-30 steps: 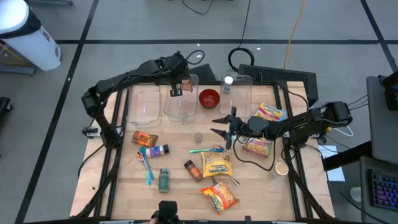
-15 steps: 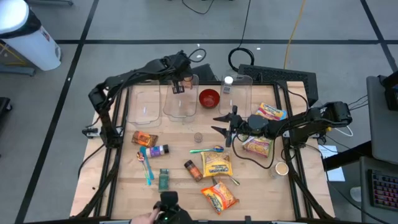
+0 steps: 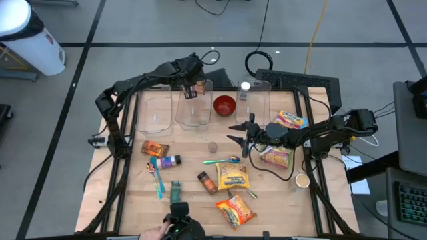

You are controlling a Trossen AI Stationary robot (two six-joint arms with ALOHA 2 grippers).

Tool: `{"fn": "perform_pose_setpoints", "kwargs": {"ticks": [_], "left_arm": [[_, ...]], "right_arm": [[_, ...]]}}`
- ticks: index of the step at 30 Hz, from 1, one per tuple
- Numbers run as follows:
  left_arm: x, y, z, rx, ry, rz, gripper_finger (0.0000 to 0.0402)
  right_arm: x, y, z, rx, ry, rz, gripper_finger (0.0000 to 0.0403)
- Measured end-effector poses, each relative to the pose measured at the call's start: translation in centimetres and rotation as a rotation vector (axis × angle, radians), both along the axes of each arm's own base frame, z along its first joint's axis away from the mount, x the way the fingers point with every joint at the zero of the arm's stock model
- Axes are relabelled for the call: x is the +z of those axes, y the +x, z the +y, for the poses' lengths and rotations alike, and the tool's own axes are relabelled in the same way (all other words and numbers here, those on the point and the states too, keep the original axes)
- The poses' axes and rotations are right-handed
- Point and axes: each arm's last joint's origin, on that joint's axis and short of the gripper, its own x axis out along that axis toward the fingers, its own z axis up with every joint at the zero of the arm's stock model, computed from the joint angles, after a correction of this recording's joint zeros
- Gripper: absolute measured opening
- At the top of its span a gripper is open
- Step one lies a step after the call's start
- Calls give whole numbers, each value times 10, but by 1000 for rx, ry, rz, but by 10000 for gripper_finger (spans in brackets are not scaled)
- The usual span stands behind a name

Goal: Pick & Place Food Item
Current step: Put the red noodle pack into the middle transparent bin

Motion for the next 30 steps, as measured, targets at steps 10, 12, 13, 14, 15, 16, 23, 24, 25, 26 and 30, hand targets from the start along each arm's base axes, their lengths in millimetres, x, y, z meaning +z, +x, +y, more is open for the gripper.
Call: {"fn": "perform_pose_setpoints", "kwargs": {"ticks": [10,12,13,14,15,16,23,24,25,26,30], "left_arm": [[-4,1,1,10,-8,0,2],[-7,3,2,15,-3,5,2],[-8,3,3,20,-1,13,3],[-11,3,3,25,-1,30,3],[-14,4,4,28,4,45,2],[-16,5,5,27,7,55,2],[-34,11,9,30,-10,100,2],[-35,11,10,30,-12,102,3],[-37,12,10,31,-12,104,3],[-37,12,10,30,-12,104,3],[-36,13,11,30,-7,95,3]], "right_arm": [[0,0,0,0,2,-1,167],[0,0,0,0,2,-1,167],[0,0,0,0,2,-2,168],[0,0,0,0,2,-2,168],[0,0,0,0,3,-3,169],[0,0,0,0,2,-3,169],[0,0,0,2,3,-1,165],[0,0,0,3,3,-1,165],[0,0,0,3,3,0,165],[0,0,0,3,3,0,165],[-1,0,0,2,2,4,165]]}}
